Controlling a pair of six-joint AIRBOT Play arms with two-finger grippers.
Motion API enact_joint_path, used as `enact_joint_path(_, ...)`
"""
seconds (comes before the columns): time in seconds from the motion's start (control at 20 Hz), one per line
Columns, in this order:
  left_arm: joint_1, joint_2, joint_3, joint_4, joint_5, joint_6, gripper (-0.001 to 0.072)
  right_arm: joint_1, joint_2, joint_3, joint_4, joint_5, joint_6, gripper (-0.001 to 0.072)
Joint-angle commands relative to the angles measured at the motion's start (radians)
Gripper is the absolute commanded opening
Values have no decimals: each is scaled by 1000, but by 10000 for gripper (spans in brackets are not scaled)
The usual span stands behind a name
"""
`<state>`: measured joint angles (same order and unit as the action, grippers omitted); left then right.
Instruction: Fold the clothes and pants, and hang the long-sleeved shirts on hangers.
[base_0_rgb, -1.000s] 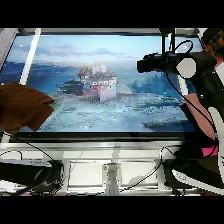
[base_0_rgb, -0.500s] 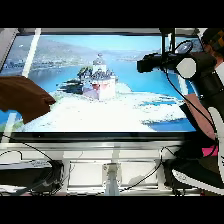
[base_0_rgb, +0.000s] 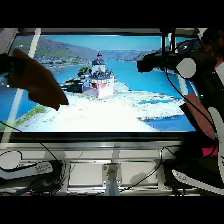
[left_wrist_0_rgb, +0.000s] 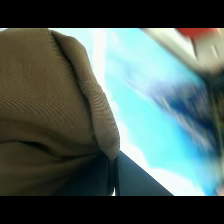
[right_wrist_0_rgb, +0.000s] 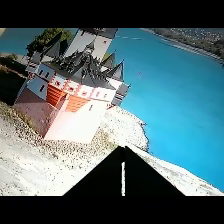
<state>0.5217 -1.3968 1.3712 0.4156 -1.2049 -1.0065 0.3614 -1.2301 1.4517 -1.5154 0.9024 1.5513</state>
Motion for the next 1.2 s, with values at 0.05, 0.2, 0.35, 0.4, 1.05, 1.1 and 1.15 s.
enact_joint_path(0.05,-316,15,0,24,10,1,19,-3,0,1,-59,-60,2,17)
enact_joint_path(0.2,-522,14,0,76,69,1,19,-38,0,1,-60,-78,5,17)
enact_joint_path(0.35,-698,-7,0,111,111,2,51,-102,0,0,-58,-73,17,17)
enact_joint_path(0.4,-743,-18,0,112,110,2,223,-124,0,0,-58,-66,34,17)
enact_joint_path(1.05,-753,-57,0,348,118,5,703,-174,-98,-30,228,144,57,525)
enact_joint_path(1.1,-737,-57,0,348,129,5,703,-174,-136,-29,275,145,97,525)
enact_joint_path(1.15,-722,-58,0,348,137,5,703,-174,-177,-29,319,145,117,525)
